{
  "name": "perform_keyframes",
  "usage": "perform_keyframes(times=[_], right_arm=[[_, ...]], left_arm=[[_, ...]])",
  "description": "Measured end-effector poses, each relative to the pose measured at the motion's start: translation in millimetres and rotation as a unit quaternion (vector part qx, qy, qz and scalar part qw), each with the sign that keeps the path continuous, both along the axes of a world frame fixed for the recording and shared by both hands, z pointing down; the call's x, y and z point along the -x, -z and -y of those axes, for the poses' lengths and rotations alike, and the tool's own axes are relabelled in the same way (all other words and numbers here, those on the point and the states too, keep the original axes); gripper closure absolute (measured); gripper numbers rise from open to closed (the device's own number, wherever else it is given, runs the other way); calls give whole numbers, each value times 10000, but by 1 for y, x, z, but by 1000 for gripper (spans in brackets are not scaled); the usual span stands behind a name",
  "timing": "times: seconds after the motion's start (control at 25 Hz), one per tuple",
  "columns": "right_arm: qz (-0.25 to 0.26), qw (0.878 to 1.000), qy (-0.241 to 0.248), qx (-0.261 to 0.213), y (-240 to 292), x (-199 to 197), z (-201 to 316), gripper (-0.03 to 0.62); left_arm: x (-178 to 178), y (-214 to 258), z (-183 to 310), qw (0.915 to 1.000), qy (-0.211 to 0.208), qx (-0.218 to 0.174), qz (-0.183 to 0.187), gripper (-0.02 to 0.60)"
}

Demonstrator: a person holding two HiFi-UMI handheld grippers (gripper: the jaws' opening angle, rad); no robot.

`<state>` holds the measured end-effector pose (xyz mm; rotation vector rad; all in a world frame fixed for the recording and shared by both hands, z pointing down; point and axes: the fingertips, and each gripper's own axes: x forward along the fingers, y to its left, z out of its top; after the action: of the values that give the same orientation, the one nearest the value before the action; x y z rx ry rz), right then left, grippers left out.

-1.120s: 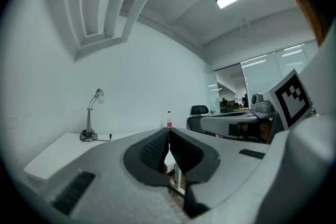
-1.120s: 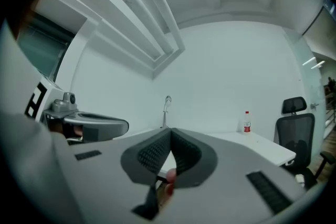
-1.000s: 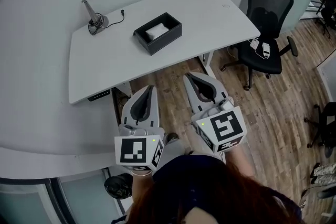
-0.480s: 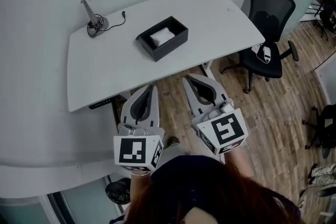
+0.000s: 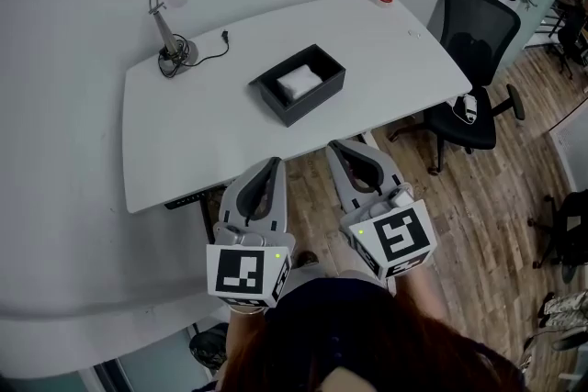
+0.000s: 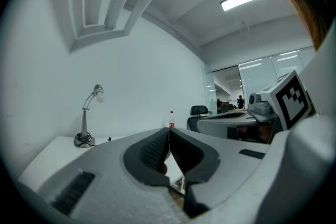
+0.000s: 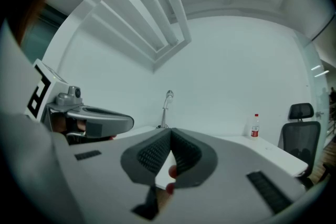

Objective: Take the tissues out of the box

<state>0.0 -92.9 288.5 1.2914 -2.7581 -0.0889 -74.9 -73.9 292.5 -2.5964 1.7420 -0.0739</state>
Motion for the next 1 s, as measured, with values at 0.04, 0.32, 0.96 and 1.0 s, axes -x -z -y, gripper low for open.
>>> perform_keyframes(times=[0.04, 0.32, 0.96, 1.0], right_arm=[[-24, 10000, -21, 3, 0, 2, 2, 576], [-108, 9999, -134, 11, 2, 15, 12, 576], [-436, 9986, -296, 40, -5, 24, 47, 574], [-443, 9985, -305, 38, -5, 25, 51, 574]], left_arm=[[3, 0, 2, 10000, -12, 3, 0, 557], [22, 5, 13, 10000, -77, -23, -19, 556], [28, -6, 41, 9996, -269, 72, -105, 557], [29, -6, 44, 9996, -261, 69, -96, 557]])
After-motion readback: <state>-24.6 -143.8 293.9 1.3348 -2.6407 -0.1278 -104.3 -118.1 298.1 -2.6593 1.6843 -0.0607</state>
